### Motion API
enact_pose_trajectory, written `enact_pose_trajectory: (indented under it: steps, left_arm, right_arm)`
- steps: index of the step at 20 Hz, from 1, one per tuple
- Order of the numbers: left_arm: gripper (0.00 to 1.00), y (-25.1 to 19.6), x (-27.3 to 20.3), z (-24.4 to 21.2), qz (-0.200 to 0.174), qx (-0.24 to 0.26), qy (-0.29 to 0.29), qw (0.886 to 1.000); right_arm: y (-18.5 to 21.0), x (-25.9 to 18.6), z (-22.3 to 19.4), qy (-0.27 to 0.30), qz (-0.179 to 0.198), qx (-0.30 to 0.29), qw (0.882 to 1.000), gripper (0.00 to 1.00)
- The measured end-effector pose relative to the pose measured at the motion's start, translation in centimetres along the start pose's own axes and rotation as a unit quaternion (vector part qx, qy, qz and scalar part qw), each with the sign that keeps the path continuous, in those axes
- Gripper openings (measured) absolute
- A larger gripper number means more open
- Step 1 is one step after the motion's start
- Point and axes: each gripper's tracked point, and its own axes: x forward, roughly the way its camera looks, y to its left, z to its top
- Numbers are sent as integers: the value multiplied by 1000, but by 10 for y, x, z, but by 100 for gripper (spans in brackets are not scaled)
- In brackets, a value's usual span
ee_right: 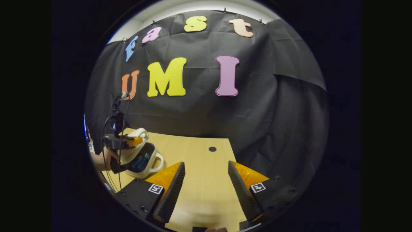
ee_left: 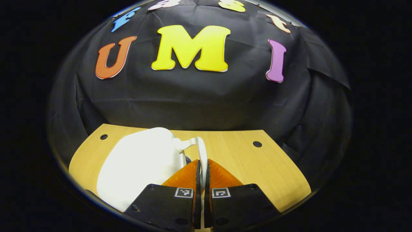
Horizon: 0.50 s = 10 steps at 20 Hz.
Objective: First open the suitcase, pack the skin care products into it, and then close the suitcase.
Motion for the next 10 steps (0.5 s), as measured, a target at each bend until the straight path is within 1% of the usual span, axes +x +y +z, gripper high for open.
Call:
enact_pose_trajectory:
  steps: [2,5,6,7,8,10]
  left_arm:
    - [7,-11,13,-21,3,11,17,1000]
    - [7,-17,31,-40,11,20,31,999]
    - [7,-19,36,-46,13,24,34,999]
    - [7,-21,39,-50,15,30,38,999]
    - [7,-24,43,-57,18,38,44,998]
    - [7,-27,45,-65,23,50,50,997]
  right_arm:
    - [-10,3,-6,13,-5,-1,1000,80]
    - [-19,5,-11,25,-11,-8,1000,80]
    - [-21,5,-11,26,-11,-12,1000,80]
    - [-21,5,-13,27,-9,-15,999,78]
    - [-21,6,-13,29,-7,-17,999,80]
    - [-20,11,-14,32,1,-19,999,80]
